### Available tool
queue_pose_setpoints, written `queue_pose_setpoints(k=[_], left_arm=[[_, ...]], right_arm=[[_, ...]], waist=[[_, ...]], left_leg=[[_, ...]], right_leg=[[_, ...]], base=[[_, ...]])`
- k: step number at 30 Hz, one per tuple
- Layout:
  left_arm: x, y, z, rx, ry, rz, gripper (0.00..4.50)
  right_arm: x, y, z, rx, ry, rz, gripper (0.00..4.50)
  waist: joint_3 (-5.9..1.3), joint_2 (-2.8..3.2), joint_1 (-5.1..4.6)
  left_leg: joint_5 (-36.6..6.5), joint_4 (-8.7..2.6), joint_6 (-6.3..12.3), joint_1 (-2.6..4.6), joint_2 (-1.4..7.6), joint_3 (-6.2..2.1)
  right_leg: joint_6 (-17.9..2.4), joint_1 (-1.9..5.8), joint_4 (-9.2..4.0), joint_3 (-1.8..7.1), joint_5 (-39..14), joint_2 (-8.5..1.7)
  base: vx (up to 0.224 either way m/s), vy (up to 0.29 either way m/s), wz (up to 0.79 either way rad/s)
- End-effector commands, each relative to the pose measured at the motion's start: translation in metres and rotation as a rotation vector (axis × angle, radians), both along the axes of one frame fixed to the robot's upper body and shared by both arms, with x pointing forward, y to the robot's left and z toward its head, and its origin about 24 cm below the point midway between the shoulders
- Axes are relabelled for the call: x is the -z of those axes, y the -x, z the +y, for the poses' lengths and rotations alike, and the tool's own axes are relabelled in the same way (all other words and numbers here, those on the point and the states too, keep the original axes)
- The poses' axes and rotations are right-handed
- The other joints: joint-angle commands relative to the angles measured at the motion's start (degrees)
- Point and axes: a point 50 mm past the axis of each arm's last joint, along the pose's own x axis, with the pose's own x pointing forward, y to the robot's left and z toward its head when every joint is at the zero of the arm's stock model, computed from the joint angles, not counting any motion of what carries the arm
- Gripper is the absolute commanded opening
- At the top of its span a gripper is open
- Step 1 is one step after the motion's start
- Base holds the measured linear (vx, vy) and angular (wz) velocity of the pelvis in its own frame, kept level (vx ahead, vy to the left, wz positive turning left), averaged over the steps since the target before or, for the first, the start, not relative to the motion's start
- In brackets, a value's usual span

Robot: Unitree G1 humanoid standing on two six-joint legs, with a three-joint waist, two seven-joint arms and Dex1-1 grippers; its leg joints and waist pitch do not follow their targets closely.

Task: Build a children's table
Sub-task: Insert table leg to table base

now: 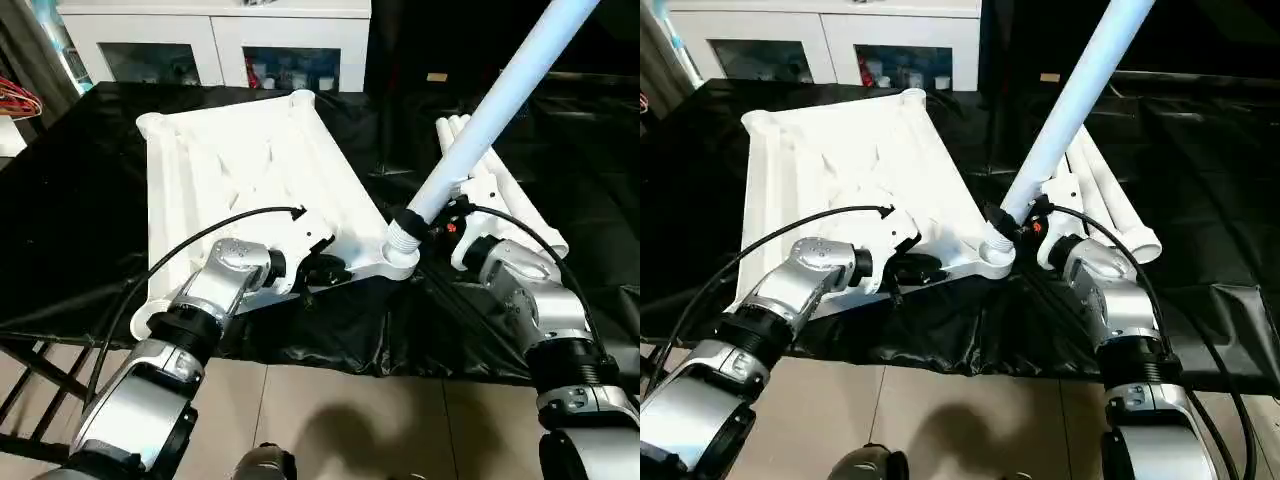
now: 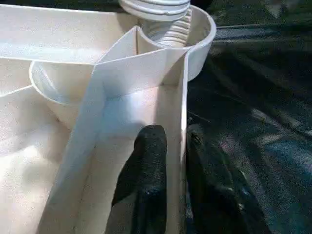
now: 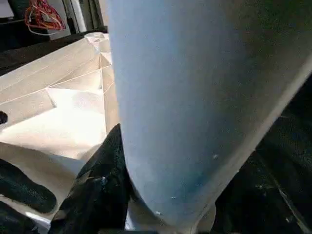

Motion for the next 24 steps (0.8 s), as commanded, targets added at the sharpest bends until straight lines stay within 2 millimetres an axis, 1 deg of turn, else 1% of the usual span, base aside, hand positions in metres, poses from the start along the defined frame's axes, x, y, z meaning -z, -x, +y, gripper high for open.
queue_pose_setpoints(k=[1, 2, 3, 4, 6, 8, 9, 11, 12, 14, 15, 16, 18, 20, 22, 23, 24], left_arm=[[0.003, -0.001, 0.001, 0.011, -0.041, 0.009, 0.47], [0.003, -0.001, 0.002, 0.015, -0.045, 0.009, 0.41], [0.003, -0.001, 0.002, 0.028, -0.059, 0.011, 0.29], [0.003, -0.001, 0.002, 0.028, -0.059, 0.011, 0.19], [0.005, 0.000, 0.004, 0.057, -0.084, 0.013, 0.01], [0.006, 0.002, 0.005, 0.084, -0.100, 0.019, 0.00], [0.006, 0.003, 0.006, 0.102, -0.100, 0.028, 0.00], [0.006, 0.003, 0.006, 0.106, -0.098, 0.030, 0.00], [0.006, 0.003, 0.006, 0.108, -0.097, 0.031, 0.00], [0.005, 0.004, 0.008, 0.113, -0.098, 0.031, 0.00], [0.004, 0.004, 0.009, 0.121, -0.090, 0.032, 0.00], [0.004, 0.004, 0.009, 0.126, -0.085, 0.032, 0.00], [0.003, 0.005, 0.010, 0.135, -0.077, 0.031, 0.00], [0.001, 0.007, 0.010, 0.163, -0.059, 0.037, 0.00], [0.000, 0.008, 0.011, 0.179, -0.054, 0.037, 0.00], [0.000, 0.008, 0.011, 0.186, -0.053, 0.038, 0.00], [0.000, 0.009, 0.011, 0.197, -0.056, 0.040, 0.00]], right_arm=[[-0.001, -0.002, 0.002, -0.029, 0.019, 0.024, 1.89], [-0.001, -0.002, 0.002, -0.036, 0.023, 0.028, 1.89], [0.001, -0.002, 0.002, -0.055, 0.042, 0.053, 1.89], [0.001, -0.002, 0.002, -0.055, 0.042, 0.053, 1.89], [0.006, 0.000, 0.002, -0.102, 0.082, 0.107, 1.89], [0.009, 0.001, 0.001, -0.129, 0.108, 0.136, 1.89], [0.011, 0.002, 0.000, -0.148, 0.125, 0.158, 1.89], [0.011, 0.002, 0.000, -0.153, 0.129, 0.165, 1.89], [0.012, 0.003, 0.000, -0.158, 0.134, 0.174, 1.89], [0.013, 0.004, -0.001, -0.185, 0.146, 0.201, 1.89], [0.015, 0.005, -0.002, -0.198, 0.158, 0.218, 1.89], [0.015, 0.005, -0.002, -0.198, 0.161, 0.225, 1.89], [0.017, 0.006, -0.003, -0.201, 0.171, 0.237, 1.89], [0.019, 0.006, -0.004, -0.206, 0.174, 0.261, 1.89], [0.020, 0.006, -0.004, -0.211, 0.183, 0.267, 1.89], [0.020, 0.006, -0.004, -0.215, 0.179, 0.275, 1.89], [0.021, 0.007, -0.003, -0.224, 0.179, 0.282, 1.89]], waist=[[-5.47, -0.56, -0.01], [-5.46, -0.51, 0.02], [-5.41, -0.63, 0.02], [-5.41, -0.58, 0.04], [-5.47, -0.72, 0.10], [-5.46, -0.62, 0.09], [-5.50, -0.80, 0.10], [-5.51, -0.79, 0.05], [-5.47, -1.14, -0.06], [-5.49, -0.95, 0.05], [-5.48, -1.17, 0.03], [-5.44, -1.08, 0.04], [-5.46, -1.07, 0.04], [-5.51, -1.24, 0.00], [-5.47, -1.17, -0.08], [-5.48, -1.34, -0.12], [-5.44, -1.31, -0.08]], left_leg=[[-12.49, -4.30, 1.45, 1.98, 4.03, -2.47], [-12.59, -4.32, 1.39, 2.05, 4.12, -2.48], [-12.86, -4.35, 1.44, 1.99, 4.11, -2.50], [-12.89, -4.37, 1.35, 2.04, 4.17, -2.51], [-12.67, -4.35, 1.43, 2.03, 4.20, -2.51], [-12.39, -4.34, 1.46, 2.08, 4.24, -2.51], [-12.11, -4.24, 1.58, 2.03, 4.20, -2.45], [-11.84, -4.24, 1.76, 1.98, 4.22, -2.46], [-11.85, -4.26, 1.89, 1.92, 4.18, -2.39], [-12.07, -4.20, 1.84, 2.09, 4.23, -2.42], [-12.04, -4.22, 1.80, 1.98, 4.23, -2.44], [-12.32, -4.27, 1.74, 2.03, 4.25, -2.43], [-12.74, -4.35, 1.47, 2.14, 4.35, -2.46], [-13.25, -4.48, 1.03, 2.14, 4.38, -2.51], [-14.24, -4.58, 0.63, 2.28, 4.47, -2.50], [-14.56, -4.58, 0.49, 2.28, 4.44, -2.48], [-14.97, -4.64, 0.31, 2.30, 4.44, -2.51]], right_leg=[[-13.22, 2.81, -4.91, 3.03, -9.55, -5.60], [-13.27, 2.77, -4.90, 3.05, -9.64, -5.63], [-13.19, 2.82, -4.96, 3.04, -10.14, -5.60], [-13.10, 2.80, -4.96, 3.06, -10.32, -5.65], [-13.11, 2.89, -4.91, 3.02, -10.32, -5.65], [-13.25, 2.80, -4.85, 3.00, -9.92, -5.57], [-13.42, 2.85, -4.77, 3.06, -9.23, -5.64], [-13.65, 2.86, -4.69, 3.02, -8.54, -5.65], [-13.68, 2.89, -4.73, 3.02, -8.56, -5.60], [-13.66, 2.84, -4.85, 2.99, -9.71, -5.71], [-13.59, 2.87, -4.75, 2.99, -10.03, -5.67], [-13.51, 2.79, -4.86, 3.00, -10.54, -5.68], [-13.33, 2.68, -4.90, 3.02, -11.15, -5.67], [-13.41, 2.70, -4.81, 3.00, -10.80, -5.71], [-13.43, 2.52, -4.89, 3.04, -10.90, -5.70], [-13.47, 2.57, -4.92, 3.03, -11.08, -5.74], [-13.41, 2.61, -4.95, 3.05, -11.67, -5.76]], base=[[0.000, 0.000, 0.00], [0.000, 0.000, 0.00], [0.000, 0.000, 0.00], [0.000, 0.000, 0.00], [0.000, 0.000, 0.00], [0.000, 0.000, 0.00], [0.000, 0.000, 0.00], [0.000, 0.000, 0.00], [0.000, 0.000, 0.00], [0.000, 0.000, 0.00], [0.000, 0.000, 0.00], [0.000, 0.000, 0.00], [0.000, 0.000, 0.00], [0.000, 0.000, 0.00], [0.000, 0.000, 0.00], [0.000, 0.000, 0.00], [0.000, 0.000, 0.00]])
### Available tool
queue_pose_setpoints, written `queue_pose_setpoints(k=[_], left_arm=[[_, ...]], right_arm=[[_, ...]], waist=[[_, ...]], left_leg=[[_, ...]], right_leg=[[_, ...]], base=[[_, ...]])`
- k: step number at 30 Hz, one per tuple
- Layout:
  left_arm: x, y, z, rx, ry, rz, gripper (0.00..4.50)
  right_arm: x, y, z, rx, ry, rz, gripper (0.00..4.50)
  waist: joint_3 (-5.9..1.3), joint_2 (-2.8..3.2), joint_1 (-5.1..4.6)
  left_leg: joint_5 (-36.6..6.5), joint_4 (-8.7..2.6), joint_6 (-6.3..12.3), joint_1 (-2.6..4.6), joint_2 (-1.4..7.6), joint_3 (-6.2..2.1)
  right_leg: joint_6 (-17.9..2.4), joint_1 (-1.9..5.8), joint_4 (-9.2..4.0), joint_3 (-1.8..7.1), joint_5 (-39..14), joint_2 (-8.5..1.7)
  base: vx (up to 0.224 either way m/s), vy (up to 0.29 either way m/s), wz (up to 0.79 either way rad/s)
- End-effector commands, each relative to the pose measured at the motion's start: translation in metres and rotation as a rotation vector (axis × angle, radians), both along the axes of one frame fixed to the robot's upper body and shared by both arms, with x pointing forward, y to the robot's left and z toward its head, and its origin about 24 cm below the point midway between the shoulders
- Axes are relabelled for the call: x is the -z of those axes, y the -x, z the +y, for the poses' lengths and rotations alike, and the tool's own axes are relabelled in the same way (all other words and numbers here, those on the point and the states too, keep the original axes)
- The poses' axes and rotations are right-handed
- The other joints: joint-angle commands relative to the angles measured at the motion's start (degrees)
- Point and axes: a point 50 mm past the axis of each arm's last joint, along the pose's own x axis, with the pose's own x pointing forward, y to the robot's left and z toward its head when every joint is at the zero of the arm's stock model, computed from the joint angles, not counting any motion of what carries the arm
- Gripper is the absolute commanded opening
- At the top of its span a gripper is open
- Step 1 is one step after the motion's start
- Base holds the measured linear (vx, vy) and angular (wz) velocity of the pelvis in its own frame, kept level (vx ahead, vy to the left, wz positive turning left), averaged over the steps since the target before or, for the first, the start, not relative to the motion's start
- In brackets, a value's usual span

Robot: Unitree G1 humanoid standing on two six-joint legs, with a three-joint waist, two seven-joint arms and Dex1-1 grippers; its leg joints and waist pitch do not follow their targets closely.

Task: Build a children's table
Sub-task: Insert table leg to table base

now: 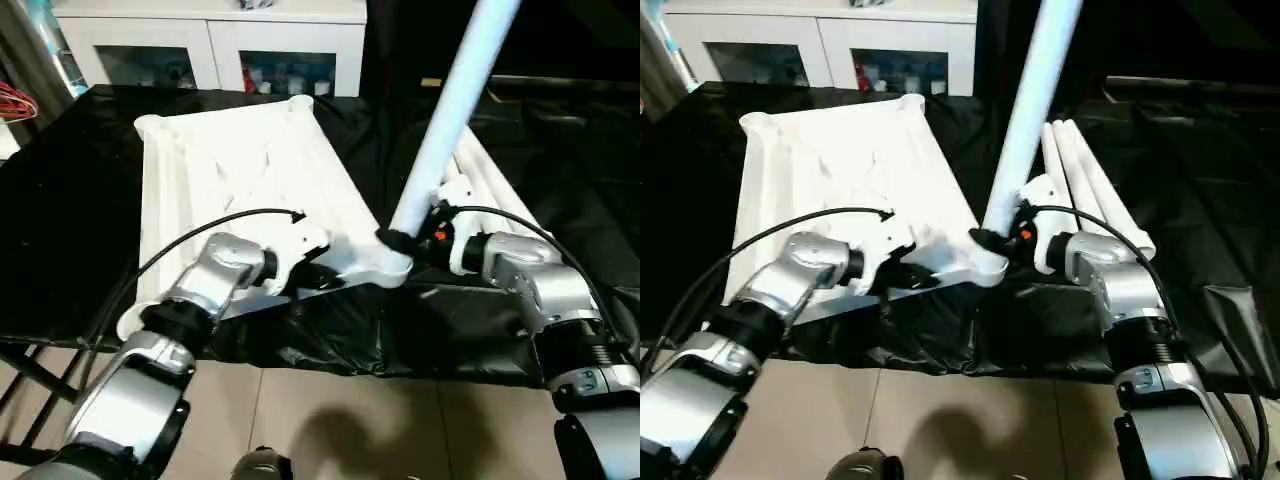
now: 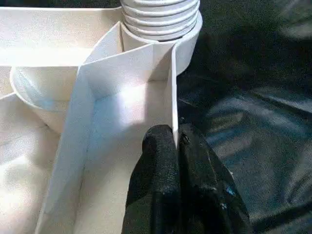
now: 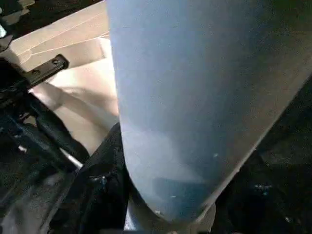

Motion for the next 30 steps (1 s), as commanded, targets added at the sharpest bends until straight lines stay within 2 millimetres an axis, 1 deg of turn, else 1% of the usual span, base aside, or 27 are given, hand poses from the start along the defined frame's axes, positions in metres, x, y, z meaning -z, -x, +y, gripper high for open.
queue_pose_setpoints(k=[1, 4, 6, 8, 9, 11, 14, 15, 16, 17, 19, 20, 21, 22, 23, 24, 25, 26, 27, 29, 30], left_arm=[[0.000, 0.007, -0.003, 0.094, 0.005, 0.020, 0.00], [0.000, 0.007, -0.003, 0.098, 0.005, 0.023, 0.00], [0.000, 0.007, -0.002, 0.092, 0.004, 0.020, 0.00], [0.000, 0.006, -0.002, 0.073, 0.008, 0.010, 0.00], [-0.001, 0.005, -0.002, 0.062, 0.010, 0.004, 0.00], [-0.001, 0.005, -0.002, 0.058, 0.011, 0.001, 0.00], [-0.001, 0.005, -0.003, 0.053, 0.018, -0.001, 0.00], [-0.001, 0.004, -0.003, 0.050, 0.019, -0.002, 0.00], [-0.001, 0.004, -0.003, 0.050, 0.019, -0.002, 0.00], [-0.001, 0.004, -0.002, 0.045, 0.020, -0.003, 0.00], [-0.001, 0.004, -0.002, 0.041, 0.021, -0.004, 0.00], [-0.001, 0.004, -0.002, 0.039, 0.021, -0.004, 0.00], [-0.001, 0.003, -0.002, 0.029, 0.023, -0.003, 0.00], [-0.001, 0.003, -0.002, 0.029, 0.023, -0.003, 0.00], [-0.001, 0.003, -0.002, 0.027, 0.024, -0.003, 0.00], [-0.001, 0.003, -0.002, 0.027, 0.024, -0.003, 0.00], [-0.001, 0.002, -0.002, 0.030, 0.021, -0.004, 0.00], [-0.002, 0.002, -0.002, 0.036, 0.016, -0.006, 0.00], [-0.002, 0.002, -0.002, 0.039, 0.013, -0.007, 0.00], [-0.002, 0.002, -0.003, 0.048, 0.006, -0.010, 0.00], [-0.002, 0.002, -0.003, 0.052, 0.003, -0.012, 0.00]], right_arm=[[0.024, 0.006, -0.010, 0.032, 0.073, 0.112, 1.89], [0.025, 0.007, -0.009, 0.021, 0.066, 0.126, 1.89], [0.025, 0.007, -0.009, 0.016, 0.065, 0.132, 1.89], [0.026, 0.009, -0.010, 0.009, 0.054, 0.137, 1.89], [0.027, 0.009, -0.010, 0.011, 0.043, 0.136, 1.89], [0.027, 0.010, -0.010, 0.018, 0.031, 0.136, 1.89], [0.031, 0.012, -0.014, 0.051, 0.001, 0.136, 1.89], [0.033, 0.013, -0.017, 0.080, -0.024, 0.134, 1.89], [0.033, 0.013, -0.017, 0.080, -0.024, 0.134, 1.89], [0.036, 0.015, -0.020, 0.111, -0.038, 0.127, 1.89], [0.037, 0.016, -0.021, 0.128, -0.044, 0.123, 1.89], [0.038, 0.017, -0.022, 0.136, -0.047, 0.120, 1.89], [0.042, 0.022, -0.024, 0.164, -0.074, 0.116, 1.89], [0.043, 0.022, -0.024, 0.165, -0.075, 0.116, 1.89], [0.044, 0.025, -0.024, 0.172, -0.083, 0.116, 1.89], [0.044, 0.025, -0.024, 0.172, -0.083, 0.116, 1.89], [0.046, 0.028, -0.023, 0.167, -0.082, 0.118, 1.89], [0.047, 0.032, -0.020, 0.150, -0.071, 0.117, 1.89], [0.047, 0.033, -0.018, 0.139, -0.065, 0.116, 1.89], [0.048, 0.035, -0.015, 0.107, -0.042, 0.115, 1.89], [0.048, 0.035, -0.013, 0.090, -0.028, 0.114, 1.89]], waist=[[-4.75, -0.35, 0.08], [-4.67, -0.39, 0.06], [-4.64, -0.56, 0.04], [-4.62, -0.54, 0.07], [-4.51, -0.58, 0.04], [-4.50, -0.55, 0.07], [-4.56, -0.61, 0.13], [-4.63, -0.66, 0.19], [-4.64, -0.62, 0.22], [-4.61, -0.44, 0.21], [-4.60, -0.56, 0.18], [-4.48, -0.48, 0.15], [-4.47, -0.10, 0.22], [-4.39, -0.25, 0.16], [-4.55, -0.21, 0.24], [-4.55, -0.21, 0.24], [-4.56, -0.07, 0.22], [-4.60, 0.16, 0.39], [-4.72, 0.01, 0.38], [-4.74, 0.20, 0.47], [-4.74, 0.18, 0.46]], left_leg=[[-15.47, -4.70, 0.02, 2.20, 4.47, -2.57], [-16.84, -4.86, -0.74, 2.36, 4.49, -2.58], [-17.16, -4.94, -0.98, 2.42, 4.50, -2.61], [-17.41, -4.93, -1.08, 2.48, 4.49, -2.60], [-18.33, -5.08, -1.36, 2.64, 4.50, -2.65], [-18.57, -5.17, -1.51, 2.77, 4.54, -2.69], [-18.21, -5.30, -1.55, 2.85, 4.59, -2.69], [-17.54, -5.30, -1.26, 2.84, 4.59, -2.62], [-17.37, -5.33, -1.20, 2.84, 4.62, -2.63], [-17.31, -5.38, -1.19, 2.74, 4.60, -2.67], [-17.53, -5.42, -1.27, 2.80, 4.60, -2.66], [-18.73, -5.47, -1.57, 2.95, 4.59, -2.67], [-19.43, -5.56, -1.82, 2.95, 4.64, -2.79], [-19.66, -5.67, -1.89, 2.99, 4.68, -2.77], [-19.67, -5.72, -2.09, 3.04, 4.70, -2.88], [-19.67, -5.79, -2.12, 3.11, 4.75, -2.85], [-19.57, -5.80, -2.16, 3.06, 4.65, -2.80], [-19.50, -5.83, -2.21, 3.20, 4.70, -2.77], [-19.05, -5.83, -2.14, 3.16, 4.67, -2.78], [-18.35, -5.74, -1.79, 3.02, 4.59, -2.72], [-18.19, -5.74, -1.68, 2.98, 4.56, -2.72]], right_leg=[[-13.27, 2.49, -4.98, 3.07, -12.36, -5.83], [-12.83, 2.36, -5.17, 3.15, -13.54, -5.84], [-12.77, 2.36, -5.18, 3.17, -13.87, -5.89], [-12.70, 2.38, -5.28, 3.20, -14.32, -5.96], [-12.38, 2.38, -5.46, 3.20, -15.75, -5.97], [-12.19, 2.40, -5.58, 3.21, -16.25, -6.02], [-12.10, 2.58, -5.62, 3.27, -15.65, -6.07], [-12.32, 2.63, -5.60, 3.26, -14.64, -6.09], [-12.39, 2.63, -5.57, 3.24, -14.40, -6.07], [-12.46, 2.65, -5.54, 3.22, -14.18, -6.06], [-12.40, 2.63, -5.65, 3.21, -14.39, -6.08], [-12.30, 2.49, -5.85, 3.23, -15.65, -6.14], [-12.04, 2.50, -5.91, 3.25, -16.49, -6.15], [-11.74, 2.45, -6.07, 3.30, -16.72, -6.08], [-11.74, 2.57, -5.89, 3.27, -16.18, -6.16], [-11.75, 2.51, -5.92, 3.25, -15.86, -6.09], [-11.94, 2.59, -5.94, 3.23, -14.91, -6.02], [-11.96, 2.49, -5.95, 3.25, -13.92, -5.96], [-12.21, 2.65, -5.75, 3.25, -12.64, -5.98], [-12.57, 2.73, -5.71, 3.26, -11.35, -6.04], [-12.64, 2.81, -5.72, 3.22, -11.23, -6.03]], base=[[0.000, 0.000, 0.00], [0.000, 0.000, 0.00], [0.000, 0.000, 0.00], [0.000, 0.000, 0.00], [0.000, 0.000, 0.00], [0.000, 0.000, 0.00], [0.000, 0.000, 0.00], [0.000, 0.000, 0.00], [0.000, 0.000, 0.00], [0.000, 0.000, 0.00], [0.000, 0.000, 0.00], [0.000, 0.000, 0.00], [0.000, 0.000, 0.00], [0.000, 0.000, 0.00], [0.000, 0.000, 0.00], [0.000, 0.000, 0.00], [0.000, 0.000, 0.00], [0.000, 0.000, 0.00], [0.000, 0.000, 0.00], [0.000, 0.000, 0.00], [0.000, 0.000, 0.00]])
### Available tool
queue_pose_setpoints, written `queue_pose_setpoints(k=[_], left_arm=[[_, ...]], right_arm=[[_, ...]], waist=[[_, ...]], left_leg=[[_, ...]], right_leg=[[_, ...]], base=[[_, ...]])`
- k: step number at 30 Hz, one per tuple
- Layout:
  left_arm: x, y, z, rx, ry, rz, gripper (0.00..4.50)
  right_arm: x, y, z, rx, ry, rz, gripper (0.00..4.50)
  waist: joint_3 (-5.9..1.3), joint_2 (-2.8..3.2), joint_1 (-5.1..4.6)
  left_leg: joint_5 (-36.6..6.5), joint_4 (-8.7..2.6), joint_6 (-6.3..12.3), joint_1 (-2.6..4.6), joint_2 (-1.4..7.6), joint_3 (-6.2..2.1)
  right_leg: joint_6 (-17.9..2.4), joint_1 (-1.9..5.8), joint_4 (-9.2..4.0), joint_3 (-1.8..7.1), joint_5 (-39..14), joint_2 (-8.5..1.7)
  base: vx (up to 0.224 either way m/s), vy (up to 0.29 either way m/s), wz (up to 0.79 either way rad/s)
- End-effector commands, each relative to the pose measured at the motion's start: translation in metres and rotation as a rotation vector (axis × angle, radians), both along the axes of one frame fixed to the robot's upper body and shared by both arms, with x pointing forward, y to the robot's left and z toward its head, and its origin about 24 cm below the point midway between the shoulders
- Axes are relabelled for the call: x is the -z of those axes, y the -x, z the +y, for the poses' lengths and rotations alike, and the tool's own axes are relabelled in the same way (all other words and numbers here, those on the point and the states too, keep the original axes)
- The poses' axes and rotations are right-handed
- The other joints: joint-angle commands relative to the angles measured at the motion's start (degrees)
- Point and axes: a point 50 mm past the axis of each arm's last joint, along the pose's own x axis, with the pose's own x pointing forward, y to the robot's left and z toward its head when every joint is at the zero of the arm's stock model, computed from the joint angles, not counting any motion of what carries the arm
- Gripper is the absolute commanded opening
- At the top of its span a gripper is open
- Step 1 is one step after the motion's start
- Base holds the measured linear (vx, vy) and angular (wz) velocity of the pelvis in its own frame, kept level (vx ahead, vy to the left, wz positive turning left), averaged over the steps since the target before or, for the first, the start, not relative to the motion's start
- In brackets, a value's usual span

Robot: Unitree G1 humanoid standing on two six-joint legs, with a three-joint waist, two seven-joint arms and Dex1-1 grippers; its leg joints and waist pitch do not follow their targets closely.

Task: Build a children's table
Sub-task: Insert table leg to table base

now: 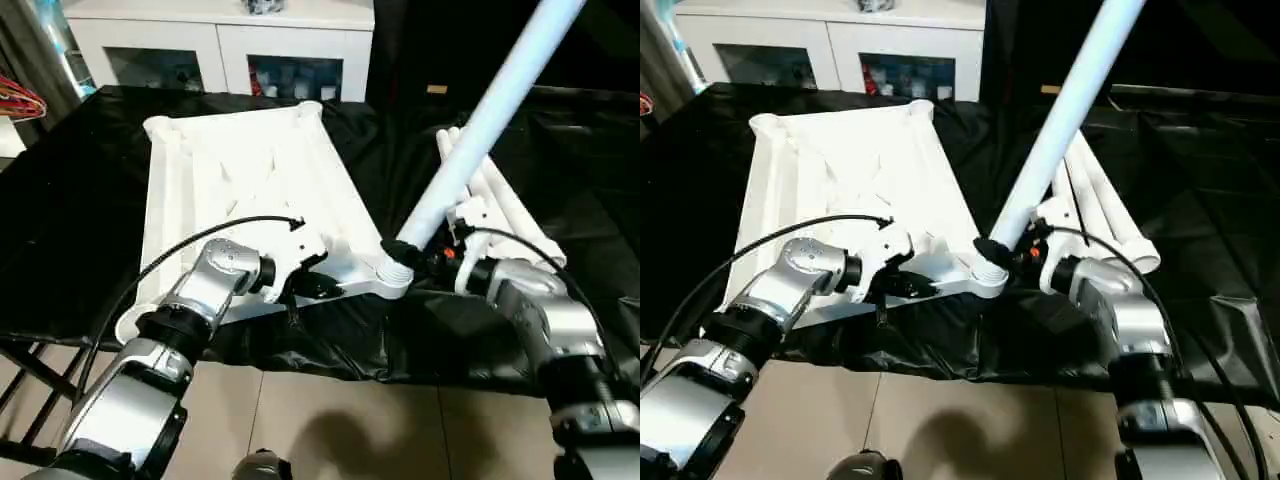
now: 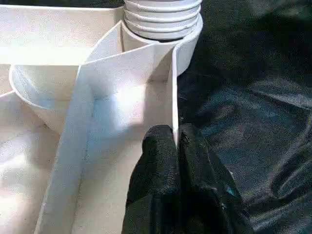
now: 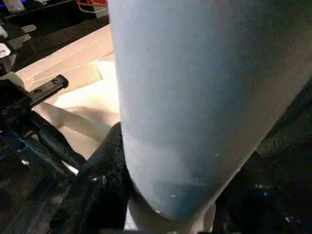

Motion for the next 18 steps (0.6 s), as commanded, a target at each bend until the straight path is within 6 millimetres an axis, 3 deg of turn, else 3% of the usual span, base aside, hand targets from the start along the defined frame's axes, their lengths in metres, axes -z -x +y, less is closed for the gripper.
queue_pose_setpoints(k=[1, 6, 13, 18], left_arm=[[-0.006, -0.003, -0.001, 0.027, -0.013, -0.029, 0.00], [-0.006, -0.002, -0.002, 0.048, -0.028, -0.029, 0.00], [-0.006, -0.001, 0.001, 0.062, -0.034, -0.026, 0.00], [-0.011, 0.001, 0.002, 0.113, -0.009, -0.028, 0.00]], right_arm=[[0.029, 0.012, -0.002, -0.024, 0.108, 0.131, 1.89], [0.029, 0.009, 0.005, -0.091, 0.162, 0.144, 1.89], [0.032, 0.013, 0.009, -0.193, 0.191, 0.178, 1.89], [0.035, 0.015, 0.012, -0.255, 0.184, 0.187, 1.89]], waist=[[-4.43, 0.23, -0.09], [-4.22, 0.24, -0.26], [-4.34, 0.05, -0.18], [-3.81, 0.05, -0.26]], left_leg=[[-17.73, -4.79, -1.46, 2.09, 4.67, -2.73], [-19.12, -4.94, -1.71, 2.16, 4.75, -2.87], [-18.80, -4.97, -1.46, 2.17, 4.80, -2.78], [-19.37, -5.17, -0.95, 2.09, 4.80, -2.82]], right_leg=[[-12.68, 1.99, -4.79, 3.19, -11.10, -6.00], [-11.70, 1.89, -5.26, 3.23, -15.98, -6.12], [-11.98, 1.86, -5.11, 3.25, -14.16, -6.07], [-11.91, 1.73, -5.32, 3.27, -15.08, -6.06]], base=[[0.000, 0.000, 0.00], [0.000, 0.000, 0.00], [0.000, 0.000, 0.00], [0.000, 0.000, 0.00]])
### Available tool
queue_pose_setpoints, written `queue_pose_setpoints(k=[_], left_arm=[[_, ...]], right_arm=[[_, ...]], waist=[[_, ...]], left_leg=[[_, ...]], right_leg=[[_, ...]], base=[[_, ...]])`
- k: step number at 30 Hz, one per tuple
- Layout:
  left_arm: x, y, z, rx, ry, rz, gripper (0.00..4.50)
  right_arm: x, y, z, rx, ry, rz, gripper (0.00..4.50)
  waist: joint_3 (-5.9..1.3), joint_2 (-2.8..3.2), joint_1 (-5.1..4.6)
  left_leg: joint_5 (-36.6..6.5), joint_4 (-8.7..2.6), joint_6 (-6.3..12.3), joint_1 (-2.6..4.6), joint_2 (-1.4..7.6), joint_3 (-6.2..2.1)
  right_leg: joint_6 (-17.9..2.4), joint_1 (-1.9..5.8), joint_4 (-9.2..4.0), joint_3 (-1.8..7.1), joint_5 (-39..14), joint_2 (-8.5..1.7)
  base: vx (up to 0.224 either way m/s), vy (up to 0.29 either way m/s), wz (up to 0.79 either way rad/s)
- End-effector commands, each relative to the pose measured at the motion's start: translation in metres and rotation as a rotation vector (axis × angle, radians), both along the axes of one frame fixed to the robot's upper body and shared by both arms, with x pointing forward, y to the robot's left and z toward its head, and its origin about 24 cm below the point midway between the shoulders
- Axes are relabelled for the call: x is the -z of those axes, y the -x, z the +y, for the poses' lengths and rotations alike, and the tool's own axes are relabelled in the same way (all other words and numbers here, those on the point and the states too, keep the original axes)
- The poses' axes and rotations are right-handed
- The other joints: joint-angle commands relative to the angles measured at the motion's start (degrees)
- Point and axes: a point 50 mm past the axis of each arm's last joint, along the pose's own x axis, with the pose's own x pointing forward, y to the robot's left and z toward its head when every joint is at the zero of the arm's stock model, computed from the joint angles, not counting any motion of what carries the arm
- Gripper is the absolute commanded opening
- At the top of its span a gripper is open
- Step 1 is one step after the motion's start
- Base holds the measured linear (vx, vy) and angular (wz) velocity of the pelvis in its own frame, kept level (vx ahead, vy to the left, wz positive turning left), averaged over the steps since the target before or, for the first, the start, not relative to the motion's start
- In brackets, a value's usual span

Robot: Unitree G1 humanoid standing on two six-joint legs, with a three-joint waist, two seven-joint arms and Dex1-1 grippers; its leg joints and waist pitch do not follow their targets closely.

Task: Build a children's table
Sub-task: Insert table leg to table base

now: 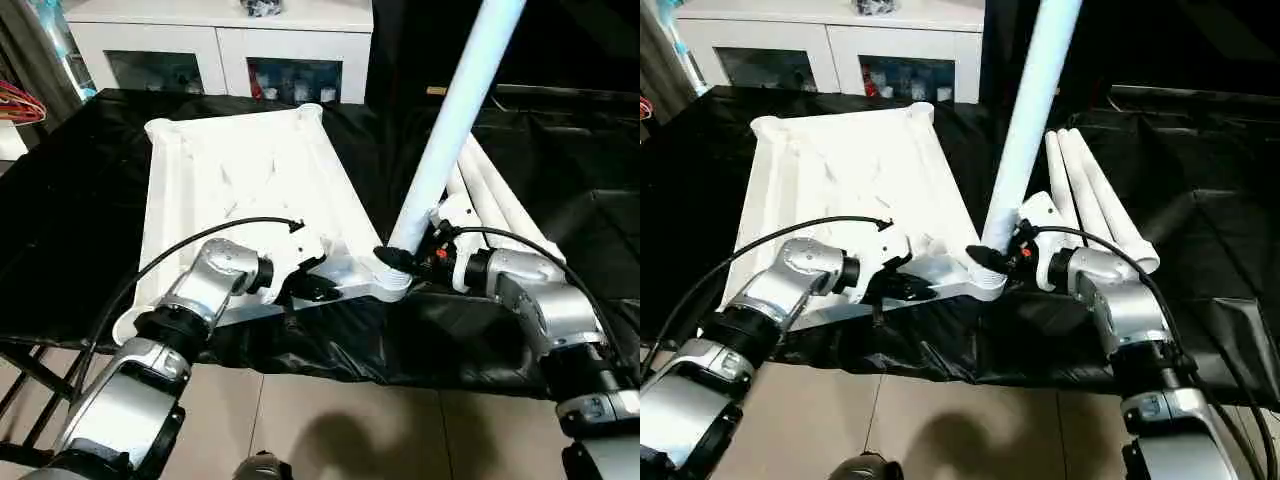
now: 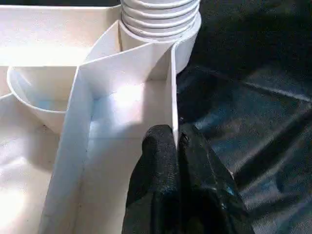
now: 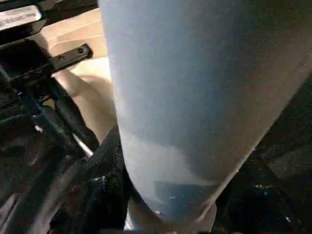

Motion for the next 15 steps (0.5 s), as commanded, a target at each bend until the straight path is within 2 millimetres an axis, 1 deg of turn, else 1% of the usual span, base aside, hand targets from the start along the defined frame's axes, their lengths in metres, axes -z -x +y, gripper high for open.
queue_pose_setpoints(k=[1, 2, 3, 4, 5, 6, 7, 8, 9, 10, 12, 13, 15], left_arm=[[-0.011, 0.001, -0.006, 0.086, 0.022, -0.031, 0.00], [-0.012, 0.001, -0.006, 0.094, 0.024, -0.028, 0.00], [-0.013, 0.003, -0.005, 0.130, 0.017, -0.022, 0.00], [-0.013, 0.003, -0.005, 0.130, 0.017, -0.022, 0.00], [-0.013, 0.005, -0.004, 0.168, -0.004, -0.010, 0.00], [-0.013, 0.005, -0.004, 0.168, -0.004, -0.010, 0.00], [-0.013, 0.006, -0.002, 0.192, -0.019, -0.008, 0.00], [-0.013, 0.006, -0.001, 0.196, -0.022, -0.008, 0.00], [-0.013, 0.007, 0.002, 0.221, -0.045, 0.003, 0.00], [-0.013, 0.007, 0.003, 0.226, -0.050, 0.005, 0.00], [-0.014, 0.006, 0.004, 0.229, -0.061, 0.002, 0.00], [-0.016, 0.004, 0.007, 0.221, -0.075, -0.004, 0.00], [-0.018, 0.000, 0.009, 0.197, -0.077, -0.012, 0.00]], right_arm=[[0.042, 0.020, 0.004, -0.072, 0.054, 0.196, 1.89], [0.042, 0.020, 0.004, -0.081, 0.052, 0.197, 1.89], [0.043, 0.023, 0.005, -0.126, 0.060, 0.193, 1.89], [0.043, 0.023, 0.005, -0.126, 0.060, 0.193, 1.89], [0.043, 0.027, 0.007, -0.185, 0.065, 0.187, 1.89], [0.043, 0.027, 0.007, -0.185, 0.065, 0.187, 1.89], [0.045, 0.029, 0.007, -0.215, 0.066, 0.198, 1.89], [0.045, 0.029, 0.007, -0.220, 0.066, 0.200, 1.89], [0.046, 0.033, 0.007, -0.271, 0.068, 0.205, 1.89], [0.047, 0.034, 0.007, -0.282, 0.069, 0.207, 1.89], [0.048, 0.034, 0.007, -0.298, 0.077, 0.210, 1.89], [0.049, 0.035, 0.007, -0.316, 0.083, 0.219, 1.89], [0.049, 0.034, 0.008, -0.313, 0.083, 0.218, 1.89]], waist=[[-3.41, -0.07, -0.10], [-3.21, -0.05, -0.11], [-2.83, 0.06, -0.18], [-2.89, 0.02, -0.18], [-2.84, 0.03, -0.22], [-2.77, -0.01, -0.21], [-2.52, 0.15, -0.22], [-2.49, 0.13, -0.25], [-2.49, 0.16, -0.30], [-2.35, 0.24, -0.23], [-2.38, 0.18, -0.33], [-2.27, 0.34, -0.28], [-2.19, 0.37, -0.36]], left_leg=[[-19.62, -5.02, -0.96, 2.00, 4.84, -2.85], [-19.97, -5.08, -0.94, 1.99, 4.85, -2.87], [-21.03, -5.28, -1.14, 2.04, 4.92, -2.96], [-21.50, -5.32, -1.20, 2.09, 4.95, -3.02], [-21.73, -5.39, -1.25, 2.16, 4.97, -3.01], [-22.29, -5.47, -1.26, 2.23, 5.01, -3.03], [-22.52, -5.56, -1.22, 2.26, 5.05, -3.03], [-22.60, -5.64, -1.19, 2.22, 5.05, -3.05], [-22.56, -5.81, -1.07, 2.28, 5.11, -3.04], [-22.70, -5.87, -1.08, 2.29, 5.15, -3.09], [-22.70, -5.99, -1.06, 2.43, 5.19, -3.02], [-22.58, -6.01, -1.04, 2.40, 5.17, -3.02], [-22.74, -6.10, -1.00, 2.34, 5.15, -3.04]], right_leg=[[-11.89, 1.66, -5.17, 3.29, -15.41, -6.08], [-11.80, 1.56, -5.30, 3.33, -15.91, -6.10], [-11.58, 1.30, -5.41, 3.37, -16.97, -6.13], [-11.47, 1.38, -5.47, 3.38, -17.39, -6.14], [-11.37, 1.37, -5.50, 3.39, -17.49, -6.11], [-11.27, 1.33, -5.56, 3.42, -17.75, -6.12], [-11.38, 1.14, -5.59, 3.49, -17.60, -6.15], [-11.41, 1.22, -5.60, 3.48, -17.56, -6.10], [-11.65, 1.31, -5.57, 3.42, -16.55, -6.02], [-11.70, 1.22, -5.59, 3.44, -16.32, -6.07], [-12.24, 1.29, -5.53, 3.43, -15.07, -6.00], [-12.41, 1.25, -5.53, 3.46, -14.62, -6.03], [-12.77, 1.34, -5.55, 3.42, -14.33, -6.01]], base=[[0.000, 0.000, 0.00], [0.000, 0.000, 0.00], [0.000, 0.000, 0.00], [0.000, 0.000, 0.00], [0.000, 0.000, 0.00], [0.000, 0.000, 0.00], [0.000, 0.000, 0.00], [0.000, 0.000, 0.00], [0.000, 0.000, 0.00], [0.000, 0.000, 0.00], [0.000, 0.000, 0.00], [0.000, 0.000, 0.00], [0.000, 0.000, 0.00]])
